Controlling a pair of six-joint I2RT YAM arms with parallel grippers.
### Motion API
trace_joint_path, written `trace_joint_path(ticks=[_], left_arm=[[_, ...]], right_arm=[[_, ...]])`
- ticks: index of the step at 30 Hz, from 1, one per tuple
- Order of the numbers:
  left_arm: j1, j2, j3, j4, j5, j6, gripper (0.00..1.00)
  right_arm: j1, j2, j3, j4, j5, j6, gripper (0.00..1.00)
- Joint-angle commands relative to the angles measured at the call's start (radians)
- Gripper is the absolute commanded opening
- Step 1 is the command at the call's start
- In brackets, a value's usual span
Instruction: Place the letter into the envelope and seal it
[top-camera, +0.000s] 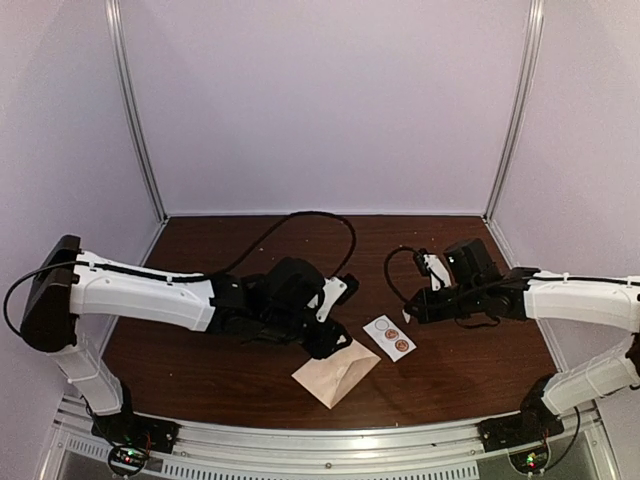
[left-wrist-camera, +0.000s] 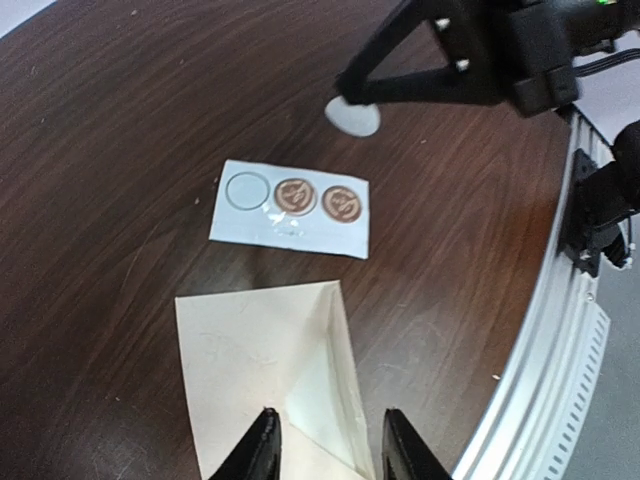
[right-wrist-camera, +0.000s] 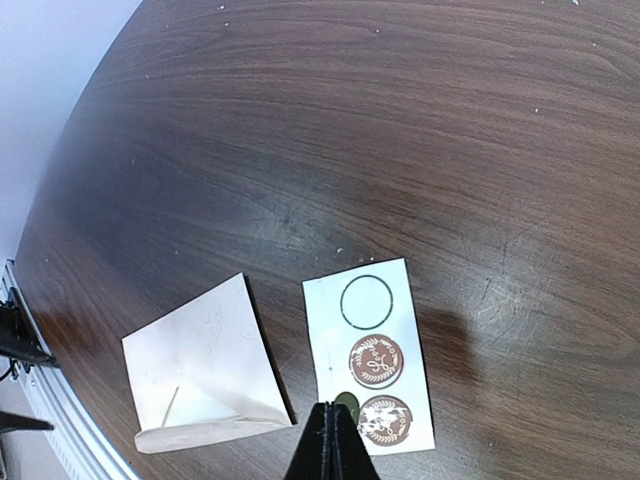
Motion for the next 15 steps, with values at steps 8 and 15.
trace_joint_path(ticks=[8,15], left_arm=[[-0.078,-0.035,-0.094,0.147,0.213,-0.104,0.18],[-0.079,0.007,-0.128,0.171,0.196,-0.102,0.16]], right_arm=[[0.006,-0.052,-0.029,0.037,-0.011,0.006,0.0],[0.006,-0.062,-0.032,0.035,-0.015,0.01,0.0]])
